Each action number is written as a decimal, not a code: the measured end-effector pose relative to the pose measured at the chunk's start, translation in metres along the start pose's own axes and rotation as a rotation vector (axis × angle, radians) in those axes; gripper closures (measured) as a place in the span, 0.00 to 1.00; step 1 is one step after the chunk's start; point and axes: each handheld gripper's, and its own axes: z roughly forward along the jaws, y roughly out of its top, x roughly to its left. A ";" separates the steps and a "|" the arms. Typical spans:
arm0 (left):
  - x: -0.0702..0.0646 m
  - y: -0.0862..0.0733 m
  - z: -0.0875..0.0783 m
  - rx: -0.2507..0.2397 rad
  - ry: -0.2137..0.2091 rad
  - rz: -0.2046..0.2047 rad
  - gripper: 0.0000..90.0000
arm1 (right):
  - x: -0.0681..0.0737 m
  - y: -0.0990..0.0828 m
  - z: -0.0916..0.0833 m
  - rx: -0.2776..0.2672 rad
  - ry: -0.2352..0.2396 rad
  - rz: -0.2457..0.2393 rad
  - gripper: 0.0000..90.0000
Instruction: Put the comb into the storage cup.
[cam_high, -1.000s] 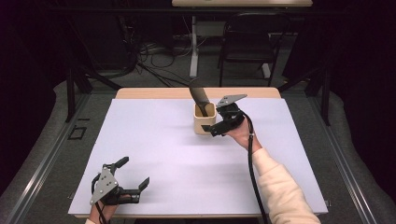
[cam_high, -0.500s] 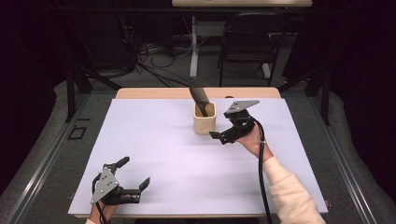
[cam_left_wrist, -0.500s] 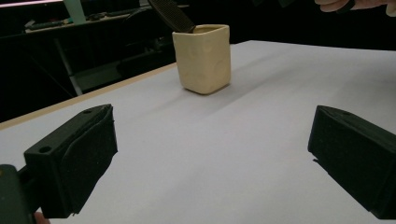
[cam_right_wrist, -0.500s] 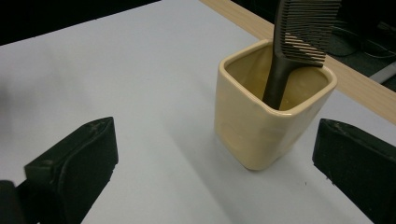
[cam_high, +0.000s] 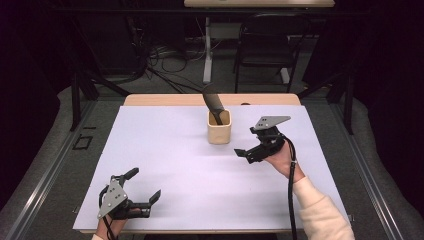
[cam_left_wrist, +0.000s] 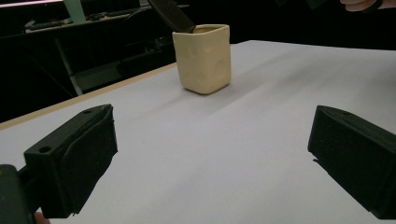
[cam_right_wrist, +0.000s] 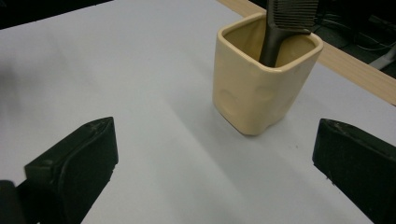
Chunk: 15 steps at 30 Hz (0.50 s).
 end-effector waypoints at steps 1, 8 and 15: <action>0.000 0.000 0.000 0.001 0.000 0.000 0.01 | 0.000 -0.002 -0.002 -0.002 -0.003 -0.003 0.00; 0.000 0.000 0.000 -0.001 0.002 -0.003 0.01 | 0.003 -0.014 -0.015 -0.001 -0.013 0.001 0.00; 0.000 0.000 0.000 0.000 0.002 -0.003 0.01 | 0.005 -0.028 -0.023 0.017 -0.020 0.008 0.00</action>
